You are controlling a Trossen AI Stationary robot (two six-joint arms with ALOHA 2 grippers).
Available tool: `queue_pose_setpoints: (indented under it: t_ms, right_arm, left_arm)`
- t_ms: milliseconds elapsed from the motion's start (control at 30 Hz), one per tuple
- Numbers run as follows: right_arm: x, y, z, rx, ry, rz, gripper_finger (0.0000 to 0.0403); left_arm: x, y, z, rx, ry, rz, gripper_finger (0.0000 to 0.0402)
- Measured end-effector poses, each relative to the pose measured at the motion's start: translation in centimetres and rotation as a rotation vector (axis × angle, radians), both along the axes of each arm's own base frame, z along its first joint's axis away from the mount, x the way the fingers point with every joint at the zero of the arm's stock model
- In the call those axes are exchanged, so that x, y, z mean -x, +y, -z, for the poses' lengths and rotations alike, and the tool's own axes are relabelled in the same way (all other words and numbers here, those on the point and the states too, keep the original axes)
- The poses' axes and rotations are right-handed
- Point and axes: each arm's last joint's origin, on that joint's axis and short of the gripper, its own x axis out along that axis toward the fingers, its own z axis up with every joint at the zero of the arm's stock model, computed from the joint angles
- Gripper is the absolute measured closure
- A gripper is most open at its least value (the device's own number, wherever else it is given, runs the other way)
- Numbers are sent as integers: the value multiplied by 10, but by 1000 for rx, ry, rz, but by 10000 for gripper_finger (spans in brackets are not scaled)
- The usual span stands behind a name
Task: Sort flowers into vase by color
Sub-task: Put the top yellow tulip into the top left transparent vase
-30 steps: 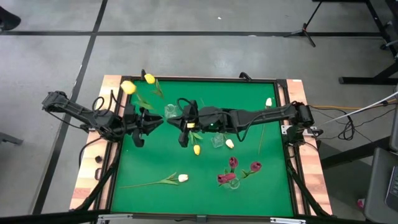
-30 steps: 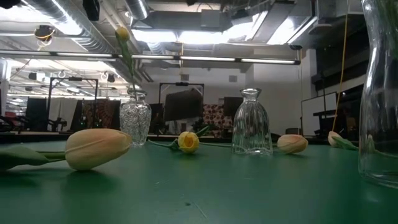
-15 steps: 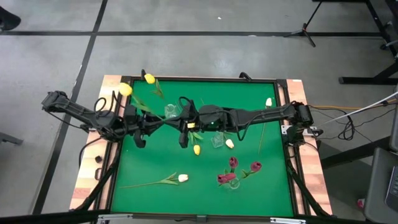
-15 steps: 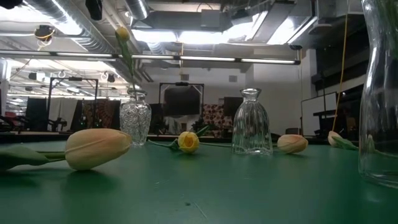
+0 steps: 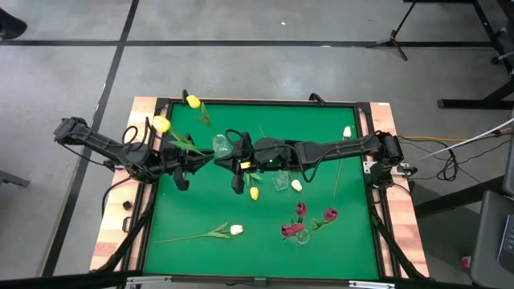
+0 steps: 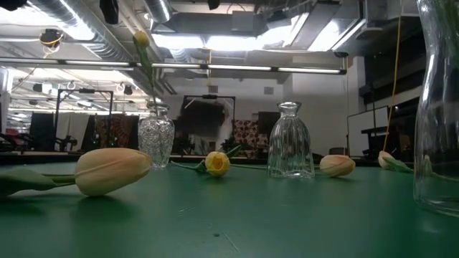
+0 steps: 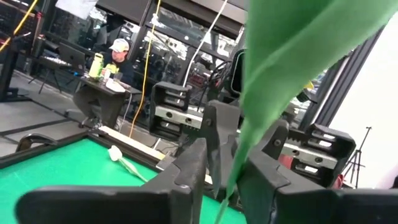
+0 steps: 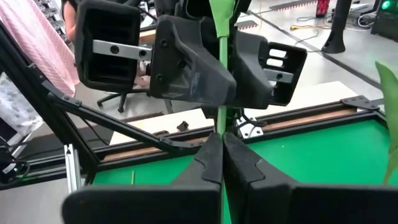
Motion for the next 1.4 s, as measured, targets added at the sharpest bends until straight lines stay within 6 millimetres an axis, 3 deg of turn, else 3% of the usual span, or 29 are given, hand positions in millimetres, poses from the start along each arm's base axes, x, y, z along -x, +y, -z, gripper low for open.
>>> queue_pose_setpoints:
  t_ms: [267,500,800,1067,1400]
  right_arm:
    - [0,-1,0,6,2,26,396]
    - [0,-2,1,10,9,38,395]
    - [6,-3,2,65,77,59,287]
    - [37,-7,-22,104,161,65,231]
    - [92,-19,-57,184,257,255,235]
  left_arm:
    - [0,1,0,35,-3,-17,390]
    - [0,1,1,64,-3,-35,398]
    - [1,5,3,73,19,-170,400]
    - [3,8,5,32,74,-336,401]
    - [5,12,19,-17,215,-538,401]
